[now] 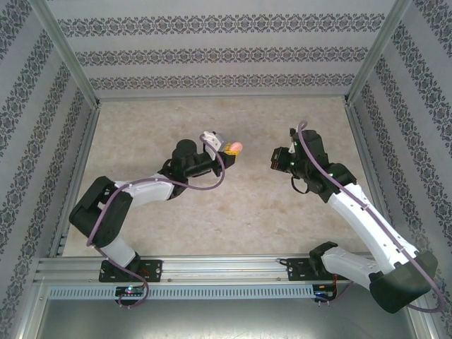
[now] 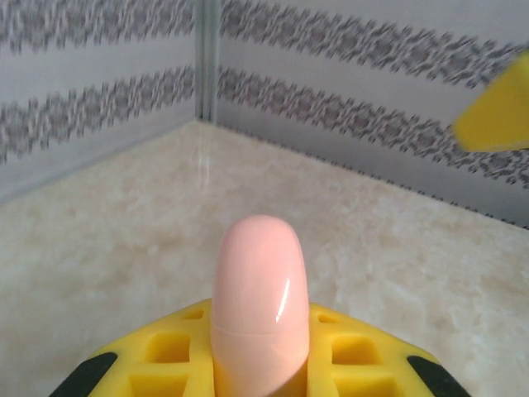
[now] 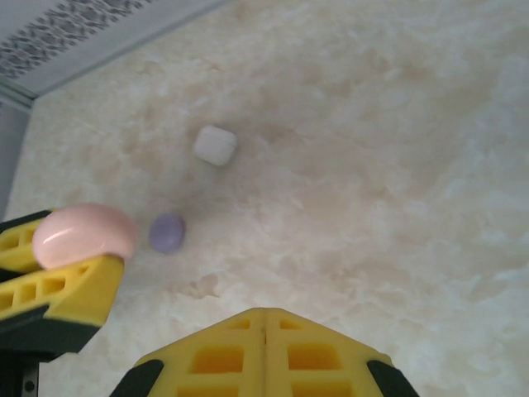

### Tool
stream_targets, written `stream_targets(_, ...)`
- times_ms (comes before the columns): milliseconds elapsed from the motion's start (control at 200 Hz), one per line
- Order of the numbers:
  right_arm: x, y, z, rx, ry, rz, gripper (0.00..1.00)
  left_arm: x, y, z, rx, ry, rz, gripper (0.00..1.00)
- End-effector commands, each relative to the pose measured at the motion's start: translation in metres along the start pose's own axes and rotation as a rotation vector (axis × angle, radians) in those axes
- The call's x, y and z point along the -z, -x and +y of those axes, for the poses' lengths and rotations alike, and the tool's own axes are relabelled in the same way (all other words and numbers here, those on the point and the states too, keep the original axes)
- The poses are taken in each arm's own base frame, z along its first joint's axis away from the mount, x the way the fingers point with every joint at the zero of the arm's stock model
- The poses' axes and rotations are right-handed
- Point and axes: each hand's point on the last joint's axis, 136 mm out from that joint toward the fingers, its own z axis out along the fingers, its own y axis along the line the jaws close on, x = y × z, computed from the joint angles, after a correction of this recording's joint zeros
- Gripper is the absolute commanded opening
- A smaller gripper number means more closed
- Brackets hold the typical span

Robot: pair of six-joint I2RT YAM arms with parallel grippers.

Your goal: Insert the wireless bluetooth earbuds into the charging case

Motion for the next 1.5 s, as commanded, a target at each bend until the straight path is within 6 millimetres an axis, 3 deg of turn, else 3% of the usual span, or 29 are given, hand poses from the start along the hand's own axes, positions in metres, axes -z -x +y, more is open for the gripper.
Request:
stream_targets(0,-0.002,0.004,-0.012,-0.023,-0.033,-0.053,0.0,-0.011,-0.022,0.02,0.139,0.087,0.115,0.0)
stream_targets(225,-0.01,-0.004,-0.025,-0.038,-0.059,-0.044,0.0,-0.032,-0.068,0.043,0.324,0.19,0.334,0.0)
stream_targets(520,-0.014,-0.002,-0.03,-0.044,-0.066,-0.045,0.0,-0.058,-0.107,0.06,0.51,0.264,0.529,0.0)
stream_targets(954,-0.017,-0.002,-0.035,-0.059,-0.074,-0.046,0.0,-0.063,-0.148,0.057,0.675,0.254,0.666,0.01)
stream_targets(1104,-0.016,-0.001,-0.035,-0.062,-0.074,-0.048,0.0,-0.056,-0.161,0.06,0.697,0.287,0.719,0.12)
stream_targets(1254,-0.014,0.002,-0.033,-0.064,-0.071,-0.051,0.08,-0.044,-0.17,0.067,0.696,0.343,0.763,0.37)
stream_targets(1494,-0.008,0.007,-0.029,-0.06,-0.065,-0.063,0.16,-0.031,-0.163,0.077,0.673,0.387,0.784,0.65)
